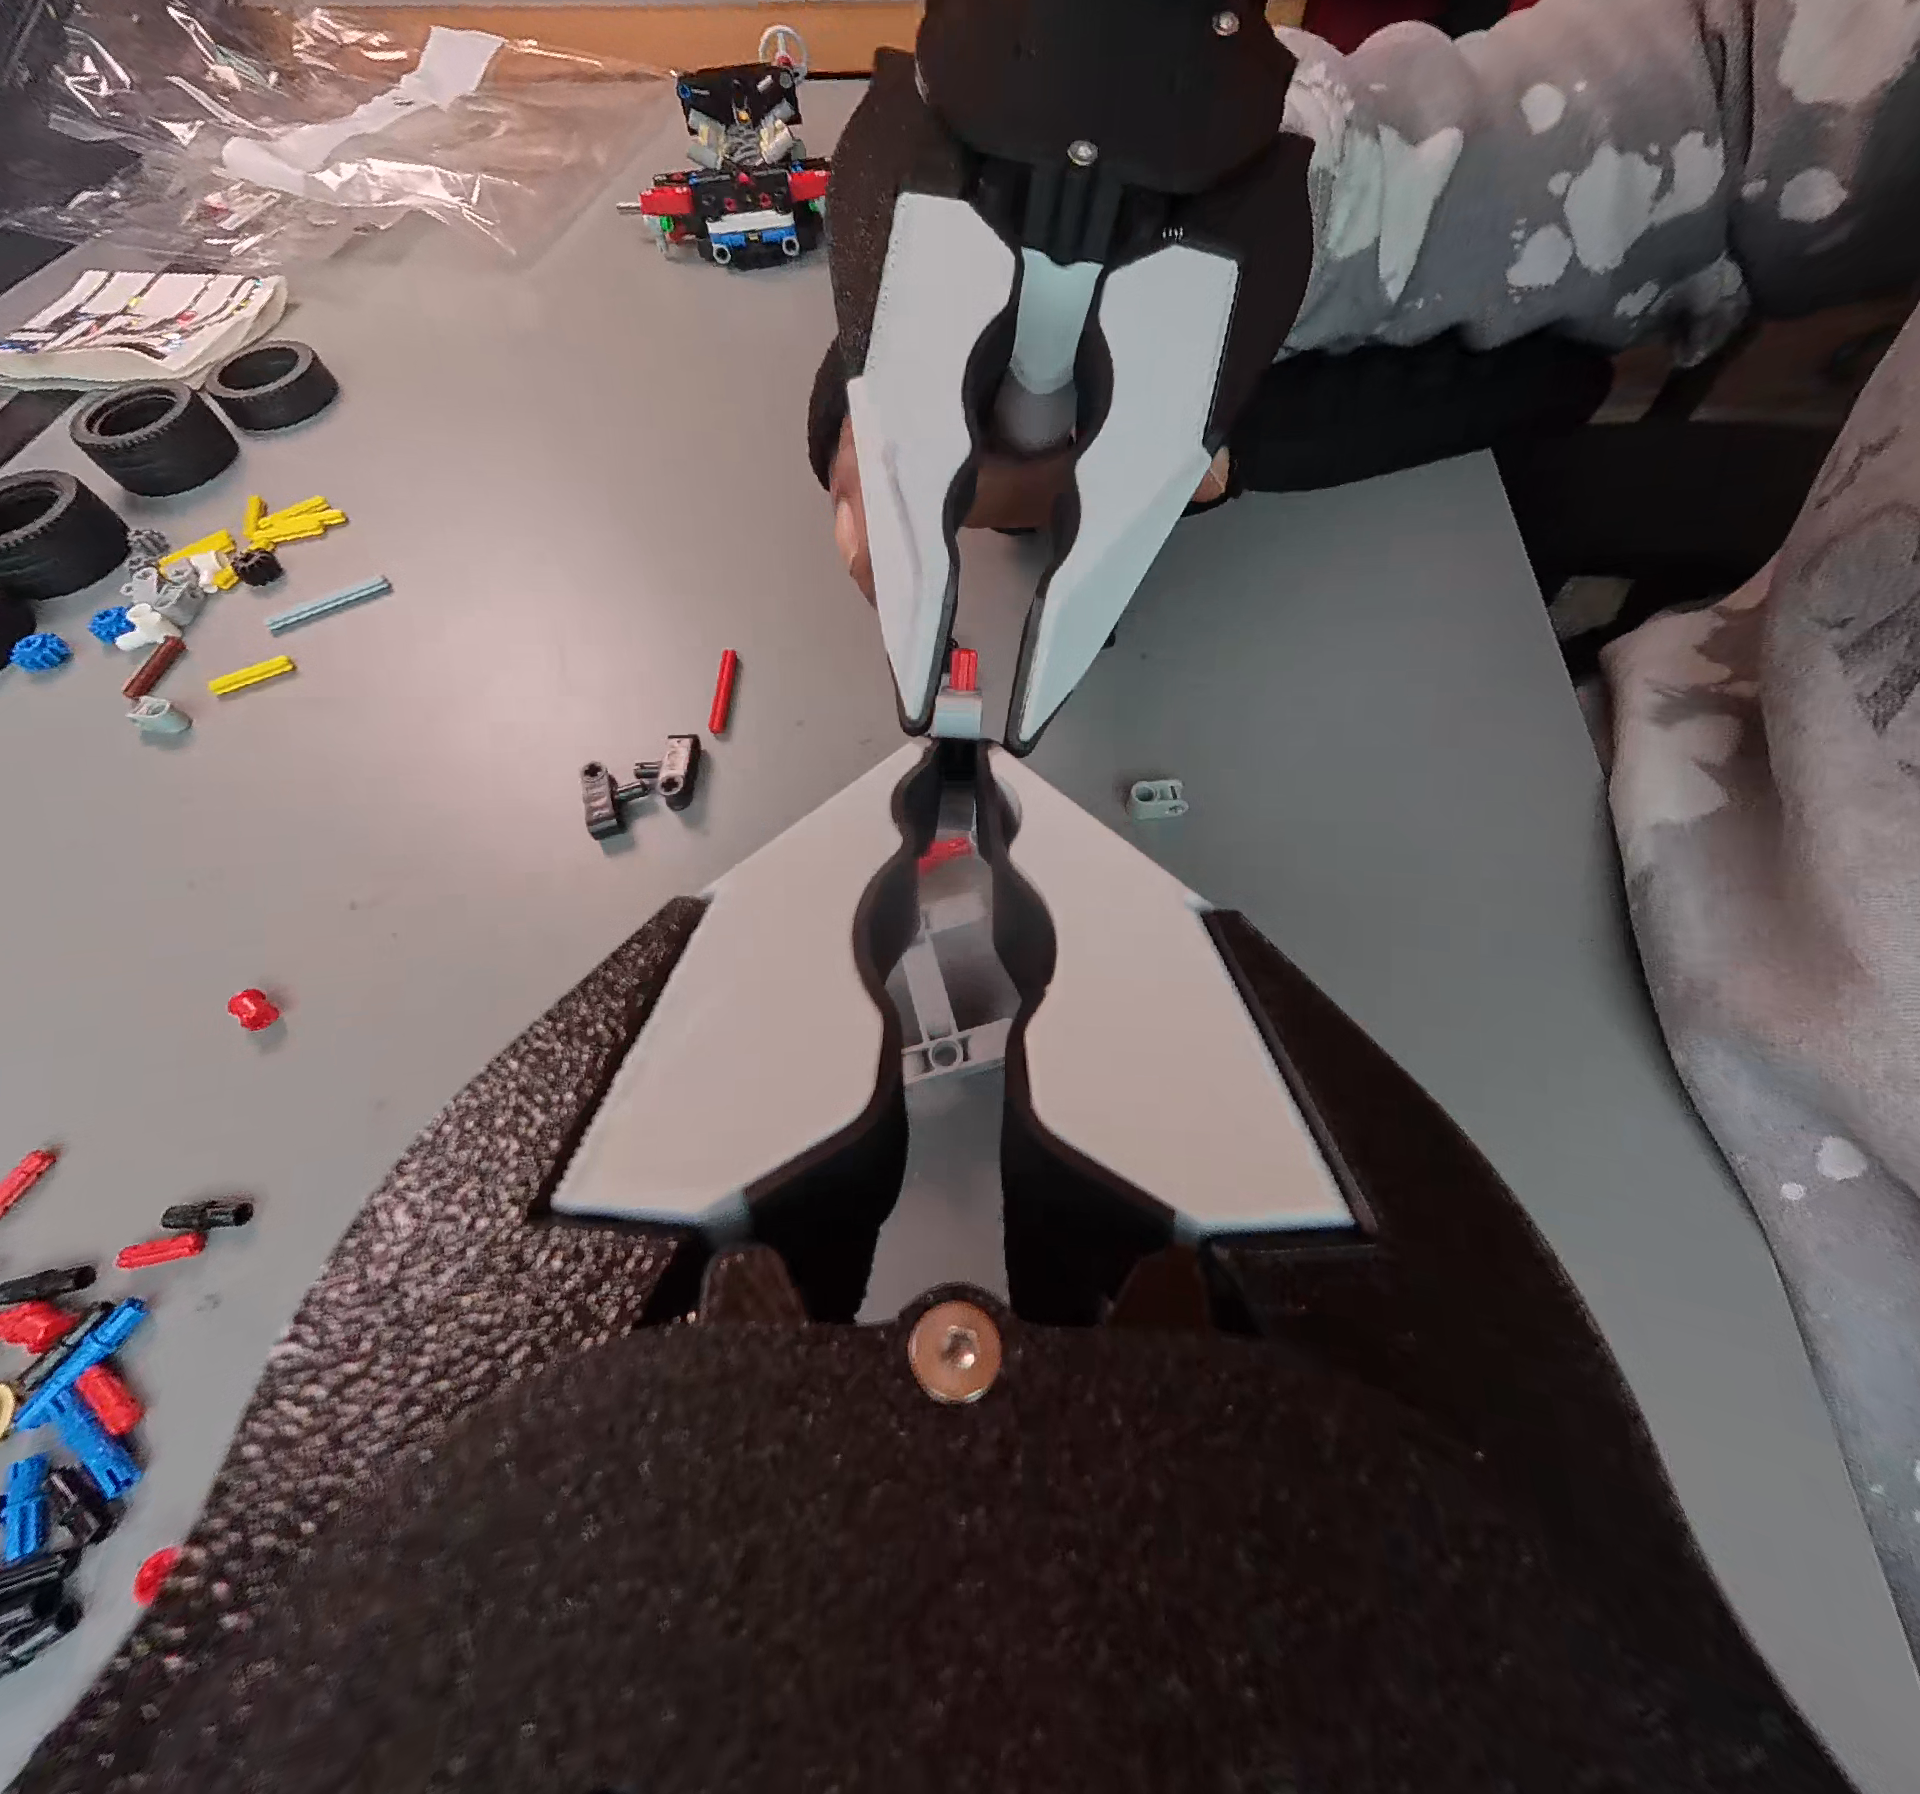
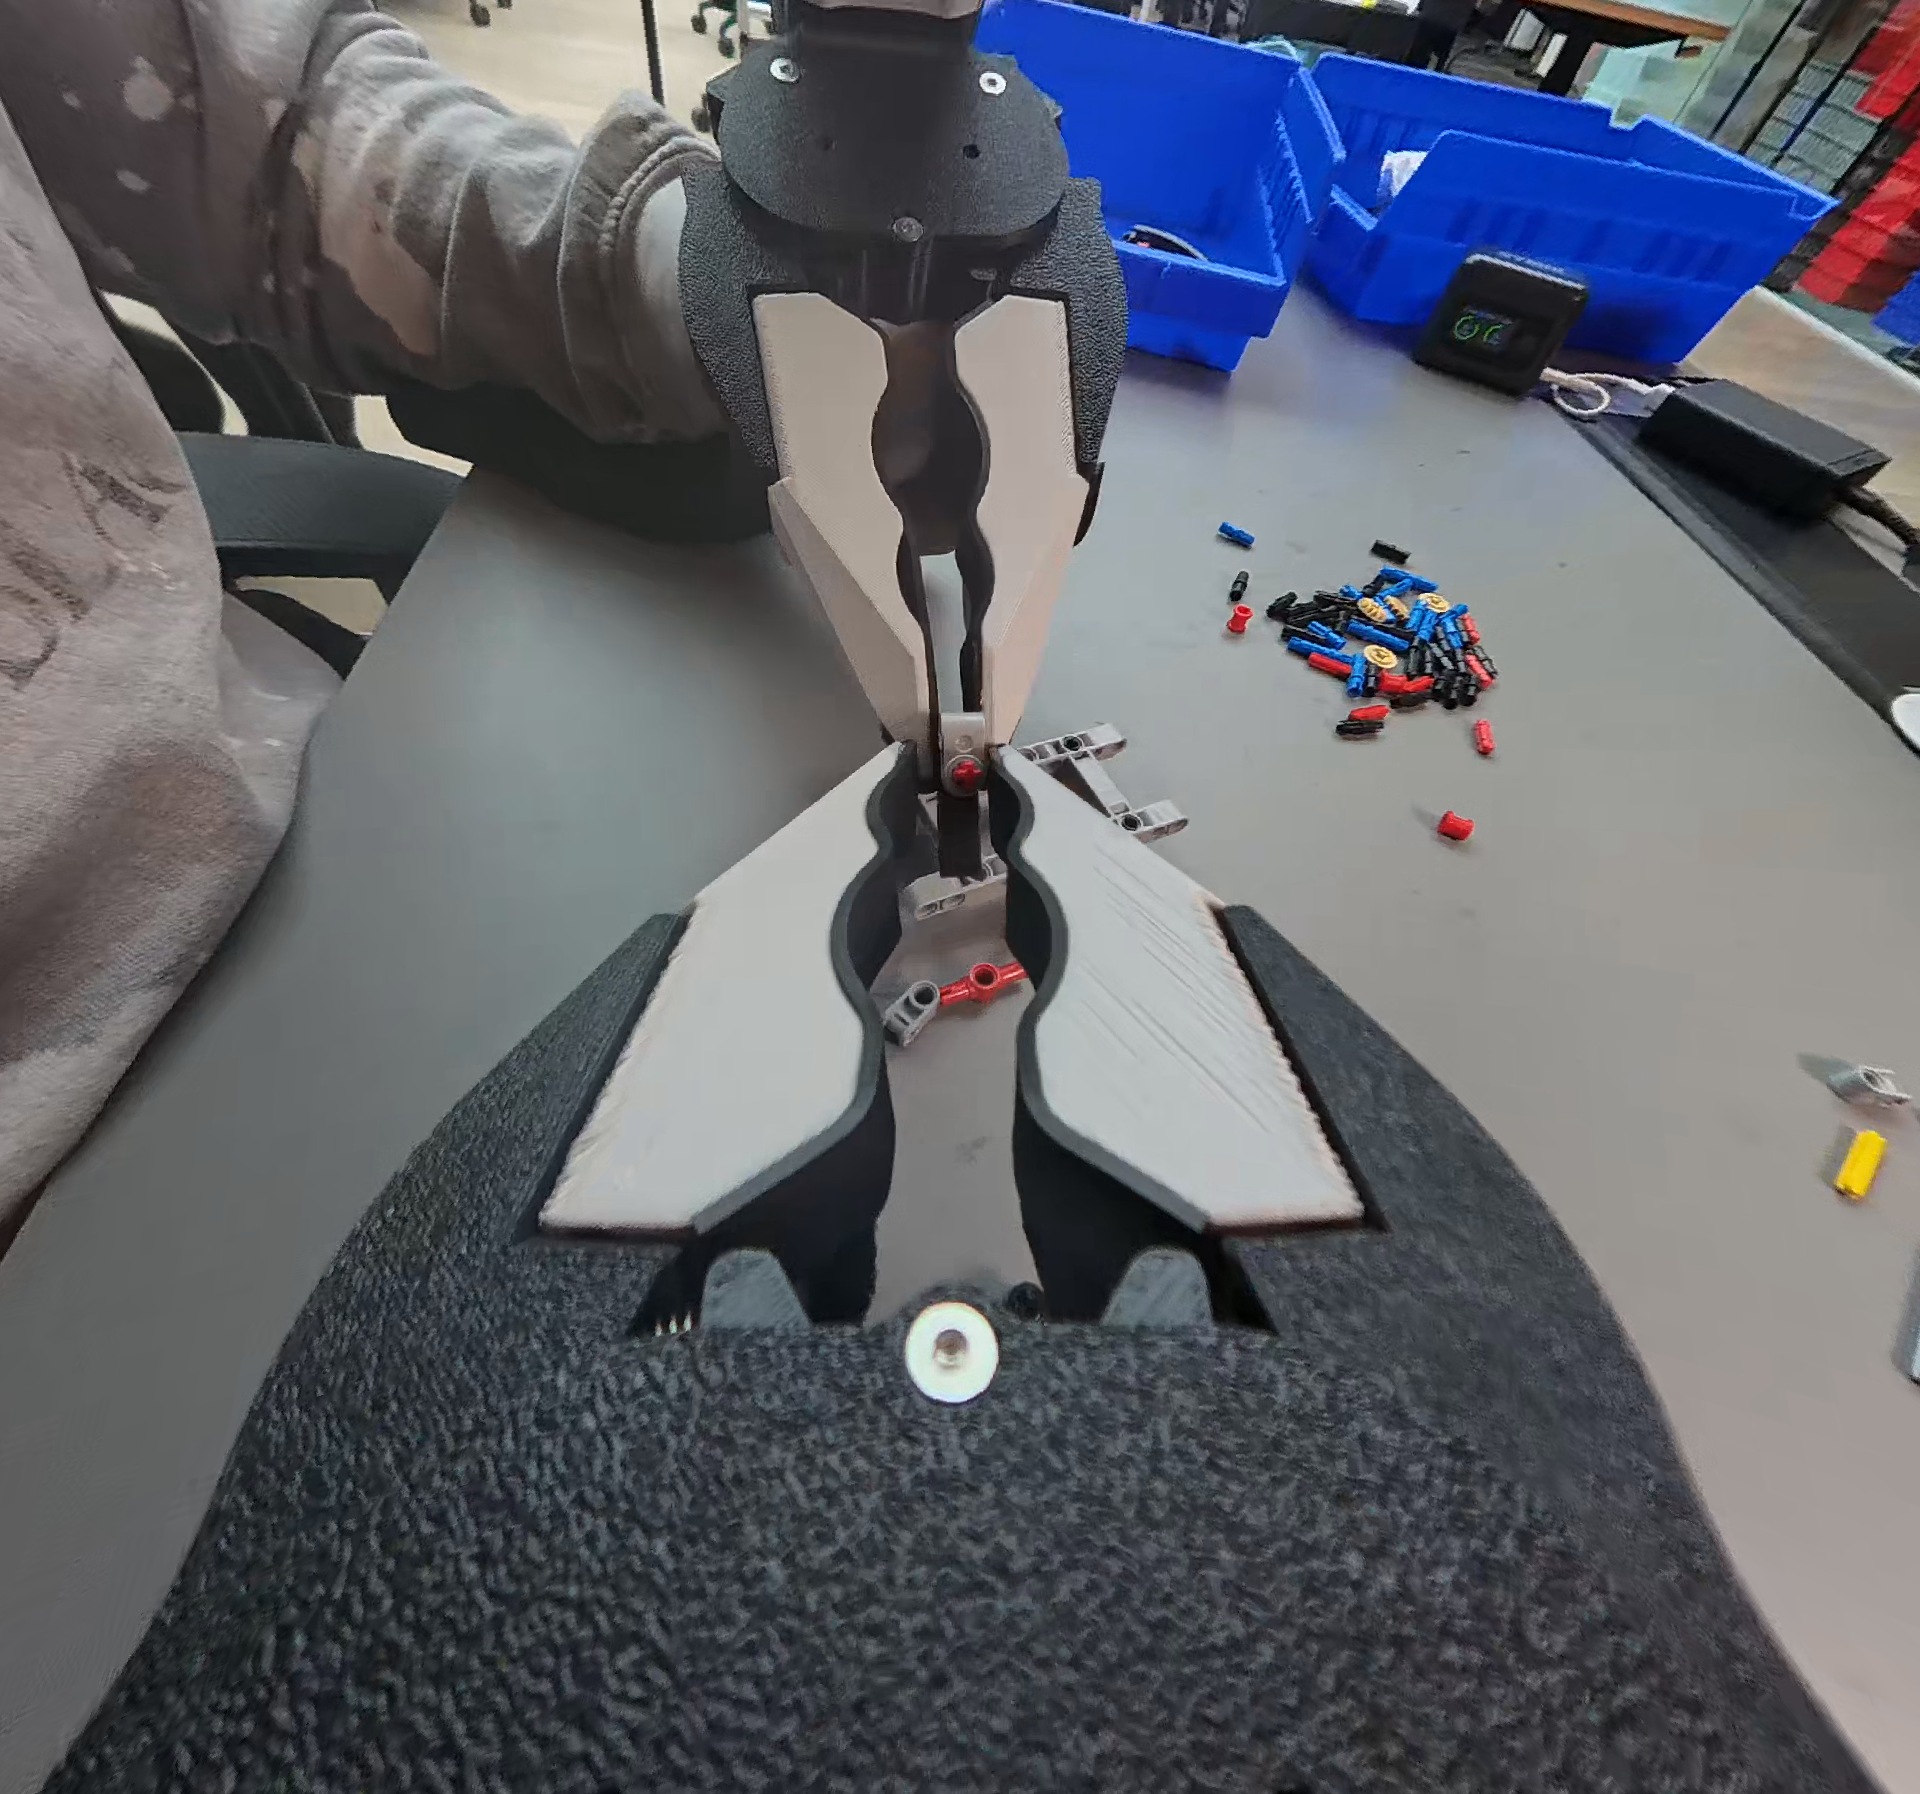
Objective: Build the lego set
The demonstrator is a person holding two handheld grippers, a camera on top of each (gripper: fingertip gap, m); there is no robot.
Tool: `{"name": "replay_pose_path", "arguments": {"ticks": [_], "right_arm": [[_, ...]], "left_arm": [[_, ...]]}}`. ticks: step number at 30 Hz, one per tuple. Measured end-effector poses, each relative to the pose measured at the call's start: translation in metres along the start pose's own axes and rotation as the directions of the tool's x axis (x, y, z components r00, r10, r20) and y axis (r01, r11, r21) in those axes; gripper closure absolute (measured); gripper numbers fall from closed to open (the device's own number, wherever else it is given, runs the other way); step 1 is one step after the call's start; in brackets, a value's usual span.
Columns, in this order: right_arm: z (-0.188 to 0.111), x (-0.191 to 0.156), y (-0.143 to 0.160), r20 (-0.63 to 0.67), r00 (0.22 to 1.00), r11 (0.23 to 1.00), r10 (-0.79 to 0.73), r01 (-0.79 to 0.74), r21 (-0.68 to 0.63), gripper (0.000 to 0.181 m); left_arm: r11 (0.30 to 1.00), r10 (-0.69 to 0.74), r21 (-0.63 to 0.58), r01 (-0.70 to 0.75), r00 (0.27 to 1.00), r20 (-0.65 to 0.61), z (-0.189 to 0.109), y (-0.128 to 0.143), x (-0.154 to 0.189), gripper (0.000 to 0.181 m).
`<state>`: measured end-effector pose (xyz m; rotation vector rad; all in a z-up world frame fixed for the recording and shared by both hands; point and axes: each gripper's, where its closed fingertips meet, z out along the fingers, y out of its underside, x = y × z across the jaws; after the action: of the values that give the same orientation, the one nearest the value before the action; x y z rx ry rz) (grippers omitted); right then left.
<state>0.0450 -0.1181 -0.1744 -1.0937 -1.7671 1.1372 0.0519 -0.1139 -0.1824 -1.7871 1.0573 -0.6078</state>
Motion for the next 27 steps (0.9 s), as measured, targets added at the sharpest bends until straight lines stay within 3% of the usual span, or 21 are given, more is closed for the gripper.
{"name": "replay_pose_path", "arguments": {"ticks": [9,20,22,23,25,27], "right_arm": [[-0.004,-0.003,-0.009,0.037,0.999,0.998,0.027,-0.029,0.054,0.175],[-0.01,-0.005,-0.014,0.105,0.992,0.994,0.071,-0.079,0.074,0.176],[-0.034,0.012,-0.033,0.076,0.99,0.974,0.118,-0.13,0.184,0.176],[-0.053,0.027,-0.037,0.023,0.991,0.968,0.131,-0.133,0.212,0.176],[-0.059,0.036,-0.027,-0.057,0.995,0.986,0.08,-0.071,0.154,0.176],[-0.043,0.028,-0.022,-0.033,0.995,0.987,0.091,-0.086,0.136,0.175]], "left_arm": [[0.997,-0.058,0.056,0.062,0.996,-0.061,-0.003,-0.007,0.007,0.175],[0.997,-0.071,0.016,0.073,0.993,-0.096,-0.007,-0.01,0.009,0.176],[0.996,-0.027,-0.081,0.026,1.0,-0.008,-0.017,0.013,-0.008,0.176],[0.997,-0.031,-0.071,0.032,0.999,0.004,-0.026,0.019,-0.015,0.177],[0.994,-0.113,0.008,0.113,0.994,-0.008,-0.034,0.005,-0.019,0.178],[0.998,-0.048,0.035,0.049,0.998,-0.027,-0.026,-0.01,-0.013,0.177]]}}
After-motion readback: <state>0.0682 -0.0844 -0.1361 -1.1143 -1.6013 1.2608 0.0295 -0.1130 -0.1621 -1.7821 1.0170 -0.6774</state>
